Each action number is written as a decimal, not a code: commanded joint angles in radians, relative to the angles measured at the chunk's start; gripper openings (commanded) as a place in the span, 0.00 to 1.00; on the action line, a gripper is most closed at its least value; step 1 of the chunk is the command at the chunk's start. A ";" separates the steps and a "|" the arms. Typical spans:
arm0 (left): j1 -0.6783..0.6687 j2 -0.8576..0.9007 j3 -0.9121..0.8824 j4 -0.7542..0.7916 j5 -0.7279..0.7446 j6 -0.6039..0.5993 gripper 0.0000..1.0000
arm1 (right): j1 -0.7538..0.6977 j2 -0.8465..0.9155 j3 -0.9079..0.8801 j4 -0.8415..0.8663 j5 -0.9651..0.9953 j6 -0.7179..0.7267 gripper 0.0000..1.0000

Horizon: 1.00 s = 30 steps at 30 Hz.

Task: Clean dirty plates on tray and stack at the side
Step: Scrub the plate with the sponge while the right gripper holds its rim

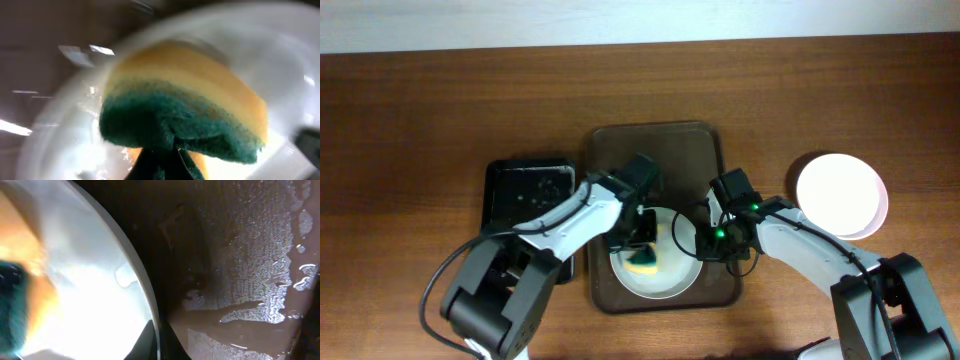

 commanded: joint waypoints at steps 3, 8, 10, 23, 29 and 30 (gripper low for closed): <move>0.059 0.062 -0.063 0.008 -0.446 0.014 0.00 | -0.011 0.014 -0.003 -0.026 0.085 0.010 0.04; -0.061 0.063 -0.096 0.233 0.024 0.002 0.00 | -0.011 0.014 -0.003 -0.014 0.097 0.059 0.04; -0.117 0.063 -0.096 0.236 0.029 -0.022 0.00 | -0.011 0.014 -0.003 0.006 0.096 0.119 0.04; -0.069 0.059 -0.096 0.114 0.013 -0.019 0.00 | -0.011 0.014 -0.003 0.030 0.092 0.130 0.04; 0.151 -0.063 -0.095 -0.014 -0.436 0.026 0.00 | -0.011 0.014 -0.003 0.028 0.092 0.130 0.04; 0.150 -0.101 -0.095 -0.013 -0.450 0.027 0.00 | -0.011 0.014 -0.003 0.026 0.092 0.130 0.04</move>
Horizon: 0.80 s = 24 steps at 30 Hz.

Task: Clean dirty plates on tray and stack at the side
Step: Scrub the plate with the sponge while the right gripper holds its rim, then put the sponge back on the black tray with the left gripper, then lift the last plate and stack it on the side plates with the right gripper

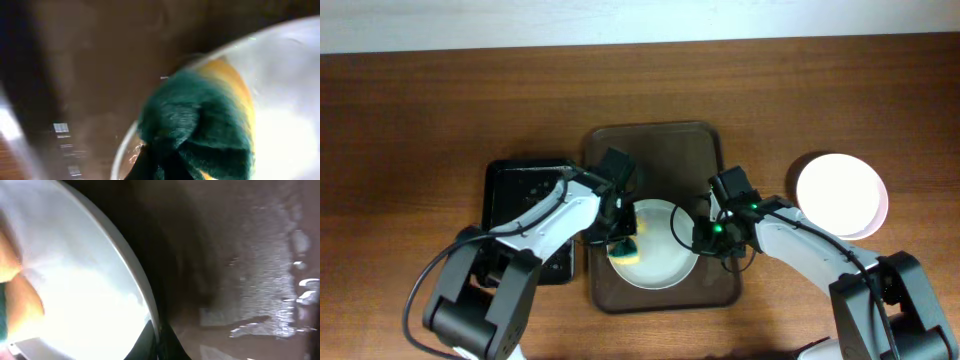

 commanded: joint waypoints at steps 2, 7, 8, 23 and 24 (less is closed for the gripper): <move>0.051 -0.167 -0.047 -0.021 -0.312 0.008 0.00 | -0.015 0.007 -0.008 -0.042 0.095 0.005 0.04; 0.195 -0.573 -0.047 -0.146 -0.163 0.163 0.00 | -0.015 -0.067 0.006 -0.083 0.104 -0.074 0.04; 0.274 -0.611 -0.048 -0.193 -0.216 0.195 0.00 | -0.014 -0.101 0.017 -0.096 0.108 -0.103 0.04; 0.550 -0.481 -0.216 -0.030 -0.055 0.409 0.99 | 0.626 -0.225 0.460 -0.665 1.270 0.038 0.04; 0.550 -0.481 -0.216 -0.030 -0.055 0.409 1.00 | 0.664 -0.225 0.460 -0.669 1.318 0.041 0.04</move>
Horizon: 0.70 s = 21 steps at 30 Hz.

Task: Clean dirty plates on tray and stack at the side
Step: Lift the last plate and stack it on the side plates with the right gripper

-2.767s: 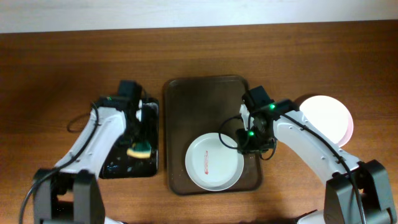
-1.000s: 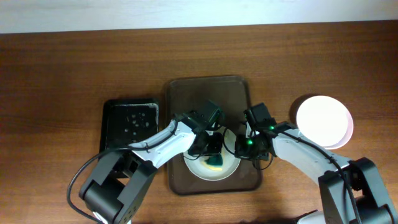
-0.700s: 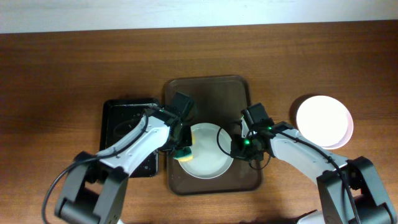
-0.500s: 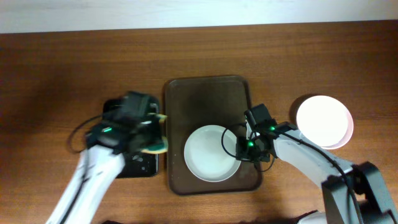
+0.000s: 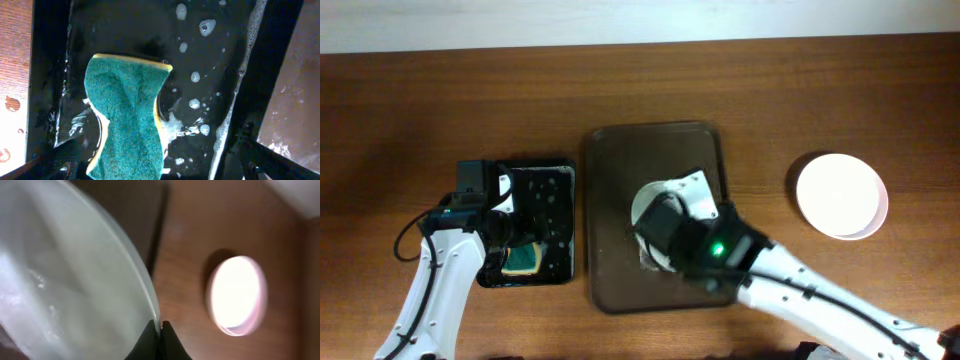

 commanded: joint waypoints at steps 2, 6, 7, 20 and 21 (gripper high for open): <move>0.005 -0.010 0.019 0.002 0.014 0.019 0.99 | 0.160 -0.011 0.021 -0.019 0.347 0.084 0.04; 0.005 -0.010 0.019 0.002 0.014 0.019 1.00 | 0.179 -0.011 0.021 -0.022 0.474 0.083 0.04; 0.005 -0.010 0.019 0.002 0.014 0.019 0.99 | 0.179 -0.011 0.021 -0.022 0.476 0.082 0.04; 0.005 -0.010 0.019 0.002 0.014 0.019 0.99 | 0.178 -0.011 0.021 -0.022 0.477 0.078 0.04; 0.005 -0.010 0.019 0.002 0.014 0.019 0.99 | 0.178 -0.011 0.021 -0.022 0.476 0.078 0.04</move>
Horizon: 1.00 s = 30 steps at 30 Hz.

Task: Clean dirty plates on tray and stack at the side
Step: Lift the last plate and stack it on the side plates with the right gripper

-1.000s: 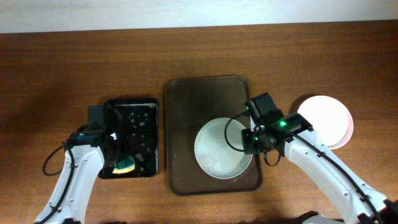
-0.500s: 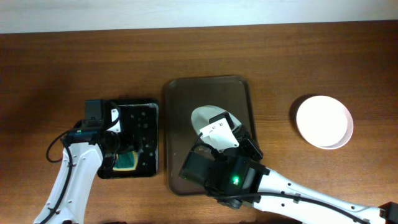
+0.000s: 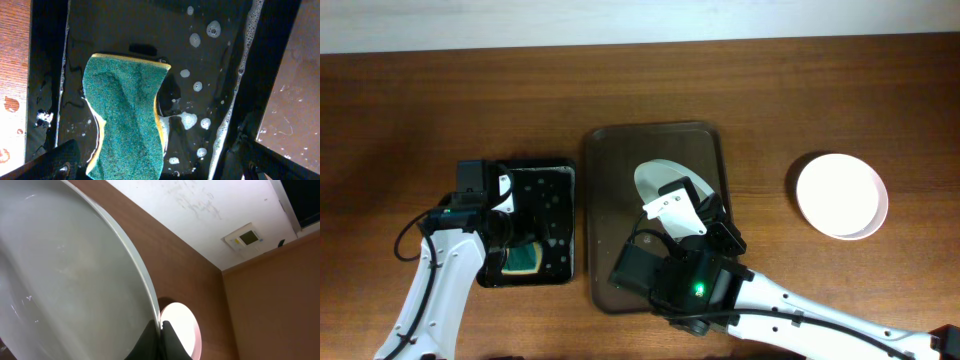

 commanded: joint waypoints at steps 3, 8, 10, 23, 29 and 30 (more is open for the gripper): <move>0.005 -0.010 0.018 0.002 0.011 0.016 0.99 | -0.002 -0.003 0.021 0.044 -0.028 -0.026 0.04; 0.005 -0.010 0.018 0.002 0.011 0.016 0.99 | -0.089 0.007 0.024 0.044 -0.092 -0.014 0.04; 0.005 -0.010 0.018 0.002 0.011 0.016 0.99 | -0.105 0.007 0.023 0.011 -0.094 -0.011 0.04; 0.005 -0.010 0.018 0.002 0.011 0.016 0.99 | -1.463 -0.034 0.028 0.237 -1.302 -0.194 0.04; 0.005 -0.010 0.018 0.002 0.011 0.016 0.99 | -1.868 0.307 0.028 0.248 -1.302 -0.142 0.04; 0.005 -0.010 0.018 0.002 0.011 0.016 0.99 | -1.818 0.348 0.028 0.261 -1.302 -0.191 0.04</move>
